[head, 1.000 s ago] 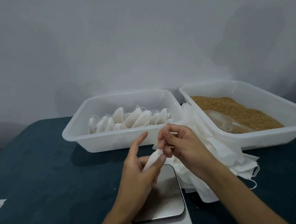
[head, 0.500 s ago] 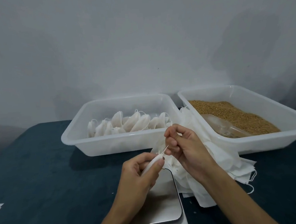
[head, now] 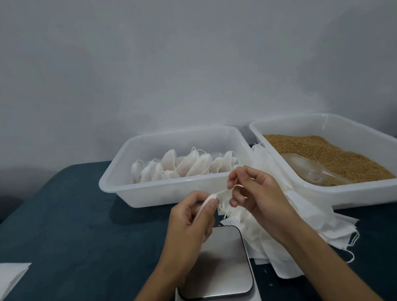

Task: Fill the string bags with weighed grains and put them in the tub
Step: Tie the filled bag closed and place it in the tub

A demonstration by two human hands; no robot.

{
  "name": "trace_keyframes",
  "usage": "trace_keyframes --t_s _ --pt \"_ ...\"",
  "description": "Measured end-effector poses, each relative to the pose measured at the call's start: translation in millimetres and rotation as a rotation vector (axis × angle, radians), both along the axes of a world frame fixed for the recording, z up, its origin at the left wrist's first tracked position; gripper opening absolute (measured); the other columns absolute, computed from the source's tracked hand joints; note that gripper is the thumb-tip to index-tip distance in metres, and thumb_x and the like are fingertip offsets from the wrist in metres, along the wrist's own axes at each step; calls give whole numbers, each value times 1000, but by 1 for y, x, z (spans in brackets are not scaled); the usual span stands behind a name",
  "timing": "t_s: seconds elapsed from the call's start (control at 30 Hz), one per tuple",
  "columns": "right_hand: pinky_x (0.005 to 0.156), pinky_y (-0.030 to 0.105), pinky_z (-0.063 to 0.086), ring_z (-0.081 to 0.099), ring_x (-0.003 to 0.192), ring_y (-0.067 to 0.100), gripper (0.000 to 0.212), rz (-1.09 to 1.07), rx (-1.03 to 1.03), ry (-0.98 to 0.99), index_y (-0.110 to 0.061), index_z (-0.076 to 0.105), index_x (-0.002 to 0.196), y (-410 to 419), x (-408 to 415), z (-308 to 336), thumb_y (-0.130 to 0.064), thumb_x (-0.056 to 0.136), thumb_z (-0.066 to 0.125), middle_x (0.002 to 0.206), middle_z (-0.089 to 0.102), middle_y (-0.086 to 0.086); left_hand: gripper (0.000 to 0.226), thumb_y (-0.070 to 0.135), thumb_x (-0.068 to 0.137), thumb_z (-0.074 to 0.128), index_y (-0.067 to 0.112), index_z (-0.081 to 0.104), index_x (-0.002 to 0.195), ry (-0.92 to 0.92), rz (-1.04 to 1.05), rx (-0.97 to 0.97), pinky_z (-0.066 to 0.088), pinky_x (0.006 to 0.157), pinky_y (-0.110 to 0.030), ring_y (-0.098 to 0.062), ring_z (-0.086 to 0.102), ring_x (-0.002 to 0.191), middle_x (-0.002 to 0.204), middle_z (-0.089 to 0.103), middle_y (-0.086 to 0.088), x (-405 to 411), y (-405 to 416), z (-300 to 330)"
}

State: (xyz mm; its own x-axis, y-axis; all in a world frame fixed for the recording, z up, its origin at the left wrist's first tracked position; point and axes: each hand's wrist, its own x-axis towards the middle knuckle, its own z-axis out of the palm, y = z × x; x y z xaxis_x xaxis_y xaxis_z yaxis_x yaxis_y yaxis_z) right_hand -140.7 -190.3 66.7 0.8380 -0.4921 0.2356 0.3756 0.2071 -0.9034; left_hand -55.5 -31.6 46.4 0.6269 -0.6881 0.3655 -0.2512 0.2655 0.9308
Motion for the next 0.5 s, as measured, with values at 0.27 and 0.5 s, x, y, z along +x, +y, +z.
trace_keyframes --t_s 0.27,0.5 --pt "55 30 51 49 55 15 42 -168 145 12 -13 77 84 -5 -2 4 -39 102 49 78 63 8 21 31 104 63 13 69 96 -235 430 69 49 70 -22 -8 59 76 84 67 5 82 -34 71" --pt "52 30 49 48 51 16 44 -208 177 0 -10 75 86 -14 -2 3 -38 104 47 74 62 9 16 18 96 71 2 74 97 -391 648 494 51 79 -36 -25 63 82 91 73 -11 172 -77 73"
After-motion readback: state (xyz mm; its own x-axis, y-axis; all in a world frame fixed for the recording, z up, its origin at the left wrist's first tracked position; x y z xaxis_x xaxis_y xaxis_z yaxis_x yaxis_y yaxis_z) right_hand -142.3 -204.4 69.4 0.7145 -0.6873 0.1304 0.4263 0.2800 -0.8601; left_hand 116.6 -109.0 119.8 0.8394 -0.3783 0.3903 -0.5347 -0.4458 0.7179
